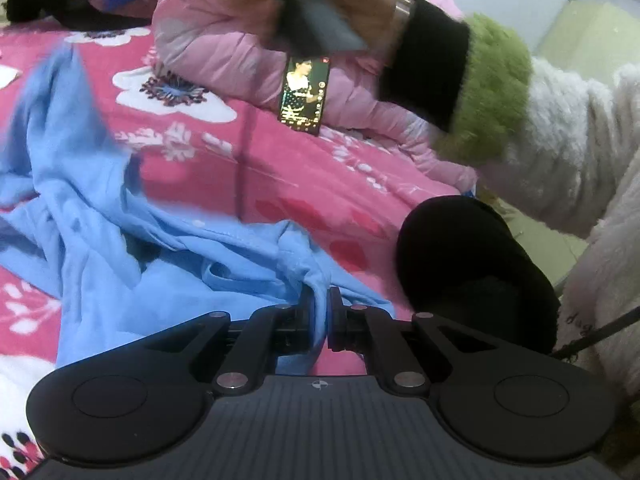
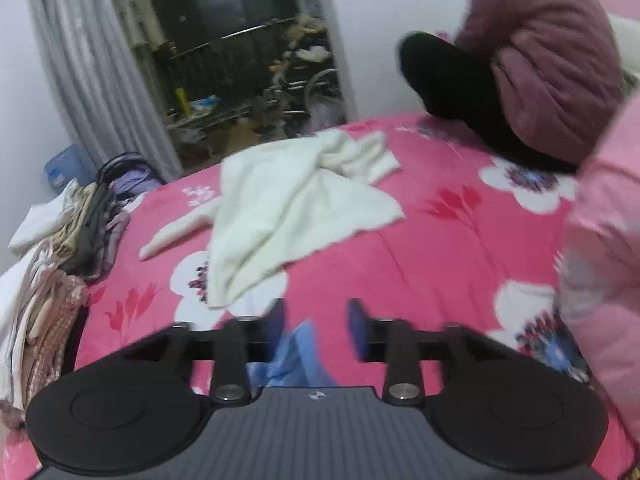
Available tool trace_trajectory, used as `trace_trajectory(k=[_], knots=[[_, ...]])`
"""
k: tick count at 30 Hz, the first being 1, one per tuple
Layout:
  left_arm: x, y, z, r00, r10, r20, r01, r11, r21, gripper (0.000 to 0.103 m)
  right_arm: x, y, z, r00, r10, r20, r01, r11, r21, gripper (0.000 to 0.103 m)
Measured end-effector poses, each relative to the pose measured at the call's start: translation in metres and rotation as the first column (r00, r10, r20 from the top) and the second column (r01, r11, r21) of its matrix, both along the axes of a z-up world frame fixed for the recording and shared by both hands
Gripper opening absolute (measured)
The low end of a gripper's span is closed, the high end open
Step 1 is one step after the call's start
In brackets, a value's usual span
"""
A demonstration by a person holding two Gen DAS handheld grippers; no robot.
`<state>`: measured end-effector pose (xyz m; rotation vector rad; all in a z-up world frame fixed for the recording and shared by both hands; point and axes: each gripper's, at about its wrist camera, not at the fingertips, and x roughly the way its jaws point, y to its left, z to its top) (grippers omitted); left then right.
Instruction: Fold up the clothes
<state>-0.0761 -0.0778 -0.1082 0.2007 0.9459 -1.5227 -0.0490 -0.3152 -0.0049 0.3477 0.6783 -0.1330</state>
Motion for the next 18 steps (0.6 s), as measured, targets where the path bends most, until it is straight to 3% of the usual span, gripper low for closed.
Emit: trace_trajectory(k=[3, 6, 10, 15, 18], knots=[[0.003, 0.002, -0.002, 1.0, 0.018, -0.02, -0.018, 1.0, 0.0, 0.004, -0.049, -0.032, -0.006, 0.996, -0.09, -0.026, 0.093, 0.99, 0.103, 0.043], [0.009, 0.003, -0.002, 0.998, 0.047, -0.039, -0.047, 0.999, 0.008, 0.004, -0.11, -0.053, -0.022, 0.98, -0.171, -0.098, 0.193, 0.936, 0.296, 0.045], [0.01, 0.002, -0.001, 0.997, 0.075, -0.027, -0.075, 0.997, 0.019, 0.004, -0.178, -0.038, -0.059, 0.954, -0.182, -0.238, 0.284, 0.804, 0.523, 0.054], [0.001, 0.003, 0.001, 0.997, 0.079, 0.016, -0.08, 0.996, 0.031, 0.004, -0.221, 0.002, -0.111, 0.933, -0.12, -0.338, 0.341, 0.591, 0.731, 0.057], [-0.004, 0.002, 0.001, 0.996, 0.076, 0.039, -0.077, 0.996, 0.038, 0.004, -0.221, 0.022, -0.127, 0.936, -0.099, -0.337, 0.336, 0.528, 0.78, 0.058]])
